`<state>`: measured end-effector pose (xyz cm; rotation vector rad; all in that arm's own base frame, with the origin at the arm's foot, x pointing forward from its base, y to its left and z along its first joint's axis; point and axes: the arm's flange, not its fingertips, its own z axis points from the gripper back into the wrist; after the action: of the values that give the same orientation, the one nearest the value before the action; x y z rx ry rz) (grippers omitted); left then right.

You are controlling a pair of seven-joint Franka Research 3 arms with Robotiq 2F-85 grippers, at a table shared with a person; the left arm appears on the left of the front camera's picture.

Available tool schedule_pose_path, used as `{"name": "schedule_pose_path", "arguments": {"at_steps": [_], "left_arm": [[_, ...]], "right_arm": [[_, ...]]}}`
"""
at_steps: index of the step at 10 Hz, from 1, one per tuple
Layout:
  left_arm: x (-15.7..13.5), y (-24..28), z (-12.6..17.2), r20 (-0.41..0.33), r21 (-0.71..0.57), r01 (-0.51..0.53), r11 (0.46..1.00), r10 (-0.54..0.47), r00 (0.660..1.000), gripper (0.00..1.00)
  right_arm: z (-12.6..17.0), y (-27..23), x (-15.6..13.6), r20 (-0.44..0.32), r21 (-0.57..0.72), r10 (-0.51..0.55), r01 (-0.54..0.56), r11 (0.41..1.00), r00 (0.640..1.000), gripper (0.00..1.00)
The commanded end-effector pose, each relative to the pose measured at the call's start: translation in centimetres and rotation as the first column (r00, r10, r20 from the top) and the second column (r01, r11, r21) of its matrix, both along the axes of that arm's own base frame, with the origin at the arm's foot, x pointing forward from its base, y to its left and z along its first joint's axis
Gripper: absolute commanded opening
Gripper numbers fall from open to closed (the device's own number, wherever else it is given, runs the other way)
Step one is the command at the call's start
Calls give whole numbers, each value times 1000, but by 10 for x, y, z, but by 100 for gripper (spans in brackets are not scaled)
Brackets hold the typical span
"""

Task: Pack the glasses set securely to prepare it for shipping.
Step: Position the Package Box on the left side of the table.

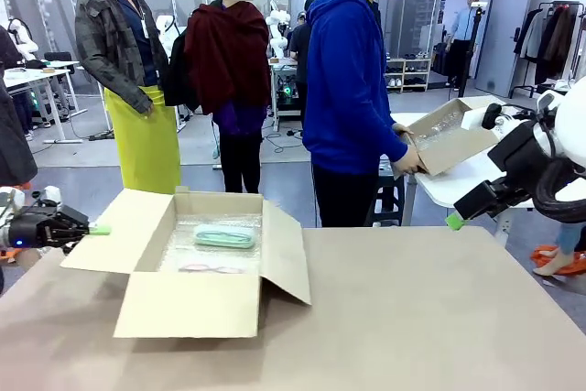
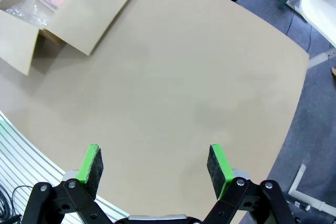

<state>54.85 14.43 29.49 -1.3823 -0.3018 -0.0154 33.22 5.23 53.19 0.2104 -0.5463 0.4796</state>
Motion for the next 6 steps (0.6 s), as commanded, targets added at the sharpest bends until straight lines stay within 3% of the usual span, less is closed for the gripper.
{"name": "schedule_pose_path", "arguments": {"at_steps": [1,6], "left_arm": [[13,33,4,-3,-16,40,999,-40,999,2],[20,139,7,-19,-37,-9,999,9,1000,2]], "right_arm": [[0,0,1,12,-4,3,-3,1000,1000,100],[0,0,1,12,-4,3,-3,1000,1000,100]]}}
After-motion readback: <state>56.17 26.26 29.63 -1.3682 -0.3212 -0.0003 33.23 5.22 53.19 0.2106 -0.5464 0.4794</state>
